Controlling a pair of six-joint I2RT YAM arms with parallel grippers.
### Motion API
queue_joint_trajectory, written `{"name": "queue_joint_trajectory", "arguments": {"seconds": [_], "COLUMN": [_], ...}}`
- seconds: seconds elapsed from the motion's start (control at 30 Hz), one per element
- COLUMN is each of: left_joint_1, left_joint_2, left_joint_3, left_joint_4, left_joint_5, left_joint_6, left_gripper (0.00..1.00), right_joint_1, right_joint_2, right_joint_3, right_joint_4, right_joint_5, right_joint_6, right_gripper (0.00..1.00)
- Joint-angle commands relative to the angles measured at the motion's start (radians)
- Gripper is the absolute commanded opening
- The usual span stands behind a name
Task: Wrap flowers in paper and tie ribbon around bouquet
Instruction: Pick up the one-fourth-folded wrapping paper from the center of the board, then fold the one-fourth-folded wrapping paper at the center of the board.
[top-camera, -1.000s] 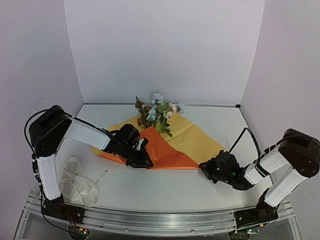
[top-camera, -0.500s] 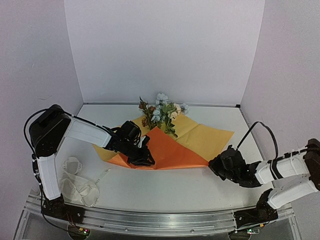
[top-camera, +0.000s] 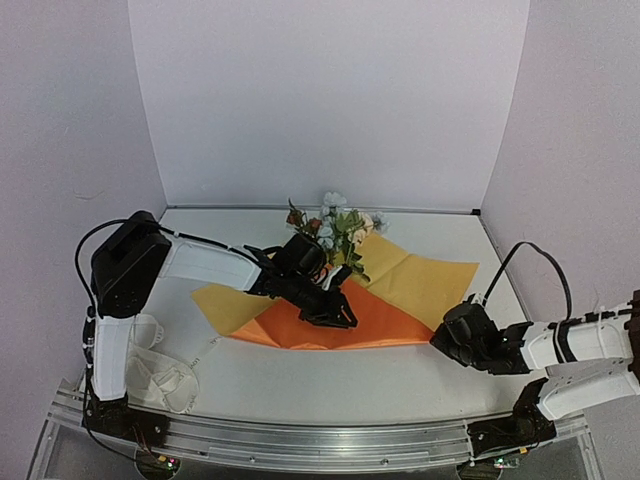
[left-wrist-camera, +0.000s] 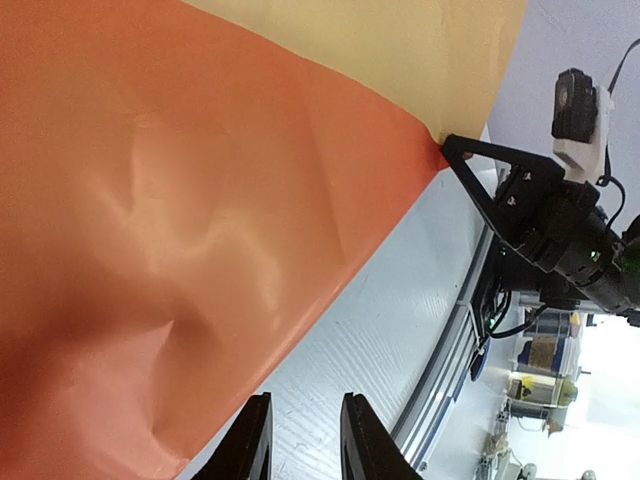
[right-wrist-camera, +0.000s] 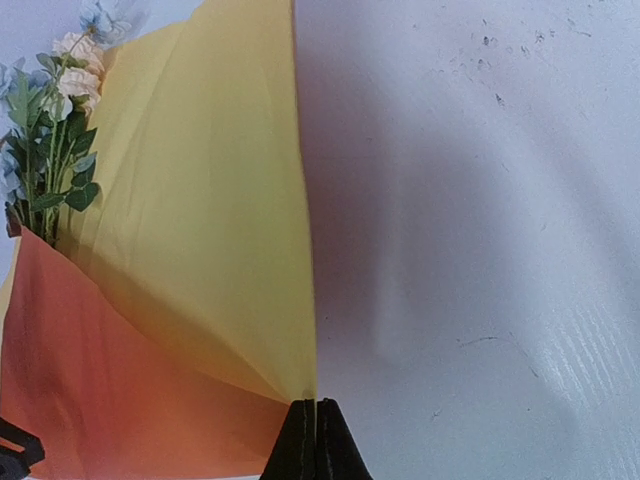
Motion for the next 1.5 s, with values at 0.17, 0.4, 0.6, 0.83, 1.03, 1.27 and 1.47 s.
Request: {"name": "queue_joint_trajectory", "arguments": {"seconds": [0.17, 0.4, 0.6, 0.83, 1.03, 1.27, 1.47], "left_joint_1": [-0.045, -0.05, -0.049, -0.049, -0.051, -0.051, -0.053], "left_joint_2": [0.175, 0.254, 0.253, 0.251, 0.264, 0.256, 0.259], "left_joint_3": [0.153, 0.213, 0.204, 0.224, 0.231, 0.232, 0.24], "left_joint_4": [0.085, 0.084, 0.059, 0.047, 0.029, -0.01, -0.023], "left_joint_5": [0.103, 0.085, 0.048, 0.049, 0.035, 0.001, -0.02], "left_joint_6": [0.015, -0.017, -0.025, -0.005, -0.006, 0.017, 0.021], "left_gripper": [0.25, 0.25, 0.25, 0.25, 0.21, 0.21, 0.21], "right_joint_1": [0.002, 0.001, 0.025, 0.058, 0.095, 0.107, 0.107], "right_joint_2": [-0.046, -0.084, -0.125, -0.029, 0.075, 0.168, 0.155], "right_joint_3": [0.073, 0.116, 0.216, 0.345, 0.47, 0.586, 0.59], "right_joint_4": [-0.108, -0.167, -0.205, -0.225, -0.213, -0.251, -0.263], "right_joint_5": [0.022, 0.007, -0.052, -0.109, -0.165, -0.217, -0.246], "right_joint_6": [-0.023, -0.029, -0.08, -0.117, -0.137, -0.14, -0.115], "right_gripper": [0.0, 0.0, 0.0, 0.0, 0.0, 0.0, 0.0]}}
